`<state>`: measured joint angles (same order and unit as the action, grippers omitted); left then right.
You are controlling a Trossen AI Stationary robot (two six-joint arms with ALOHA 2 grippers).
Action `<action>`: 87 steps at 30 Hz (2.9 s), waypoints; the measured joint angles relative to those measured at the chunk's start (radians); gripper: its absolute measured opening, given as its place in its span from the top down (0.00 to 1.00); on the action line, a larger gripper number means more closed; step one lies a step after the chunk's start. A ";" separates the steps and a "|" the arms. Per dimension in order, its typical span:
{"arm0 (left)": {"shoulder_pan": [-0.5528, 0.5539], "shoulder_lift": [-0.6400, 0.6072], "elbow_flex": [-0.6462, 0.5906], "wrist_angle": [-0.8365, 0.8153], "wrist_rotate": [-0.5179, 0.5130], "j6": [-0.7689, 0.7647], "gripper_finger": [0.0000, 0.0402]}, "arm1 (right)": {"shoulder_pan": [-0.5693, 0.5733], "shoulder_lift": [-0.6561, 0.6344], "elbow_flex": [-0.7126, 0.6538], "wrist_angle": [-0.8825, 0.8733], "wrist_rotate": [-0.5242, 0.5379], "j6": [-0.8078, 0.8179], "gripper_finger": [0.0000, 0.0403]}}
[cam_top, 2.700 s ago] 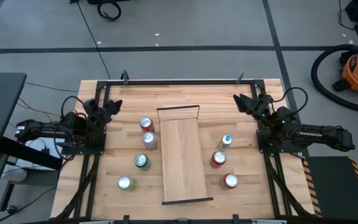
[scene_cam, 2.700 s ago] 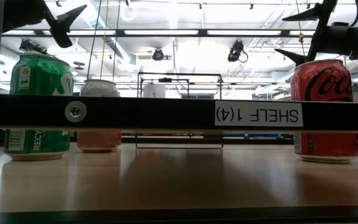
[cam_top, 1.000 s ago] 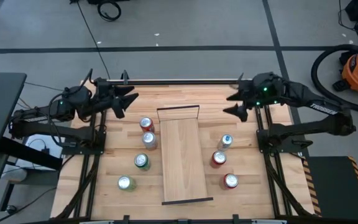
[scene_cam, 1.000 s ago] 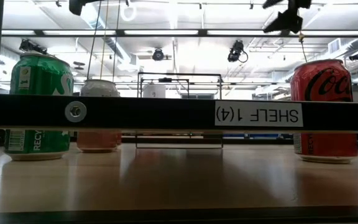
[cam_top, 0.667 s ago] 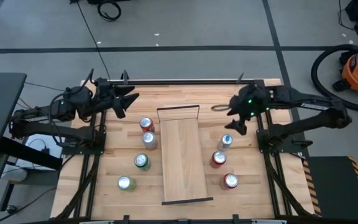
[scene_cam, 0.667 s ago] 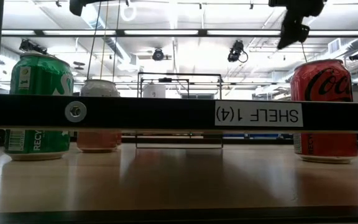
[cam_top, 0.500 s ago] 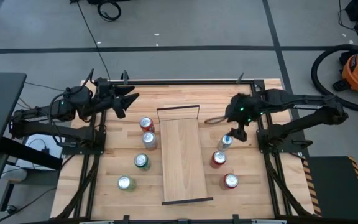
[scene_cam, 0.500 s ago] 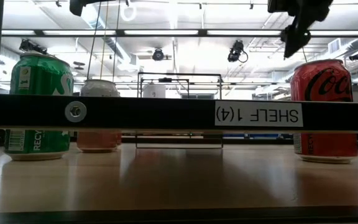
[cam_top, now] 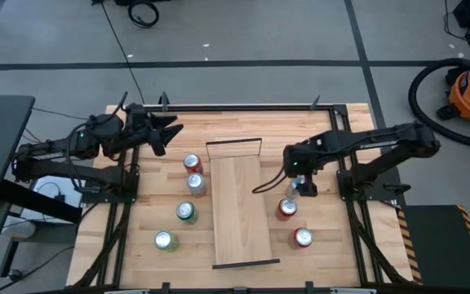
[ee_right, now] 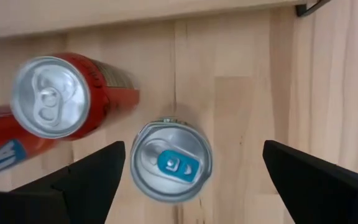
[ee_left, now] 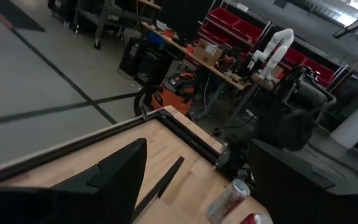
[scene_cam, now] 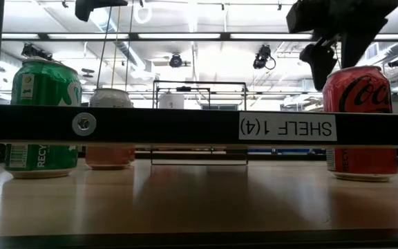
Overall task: Place canned beverage on shelf
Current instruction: Put the white and blue soda can on the shelf
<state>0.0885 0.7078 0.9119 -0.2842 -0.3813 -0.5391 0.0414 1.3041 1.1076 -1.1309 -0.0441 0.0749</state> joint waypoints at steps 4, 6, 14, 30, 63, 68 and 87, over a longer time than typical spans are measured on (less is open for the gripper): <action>0.000 0.000 0.000 -0.004 0.000 -0.038 0.28 | 0.010 0.047 0.000 0.002 0.010 0.011 0.04; 0.000 0.000 0.000 -0.004 0.000 -0.049 0.28 | 0.011 0.072 0.000 0.003 0.025 0.023 0.06; 0.000 0.000 0.000 -0.004 -0.001 -0.049 0.28 | 0.011 0.159 0.000 0.003 -0.029 0.057 0.11; 0.000 0.000 0.000 -0.005 -0.002 -0.053 0.28 | 0.010 0.299 -0.002 -0.062 -0.062 0.043 0.14; 0.000 0.000 -0.001 -0.036 -0.026 -0.052 0.28 | -0.202 0.298 0.109 -0.141 -0.082 0.317 0.38; 0.000 0.000 -0.001 -0.036 -0.027 -0.051 0.28 | -0.239 0.298 0.140 -0.141 -0.083 0.338 0.38; 0.000 0.029 -0.001 -0.035 0.121 -0.186 0.28 | -0.202 0.347 0.566 -0.173 -0.154 0.013 0.38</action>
<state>0.0887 0.7373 0.9112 -0.3190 -0.2606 -0.7256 -0.1609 1.6508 1.6735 -1.3035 -0.1978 0.0881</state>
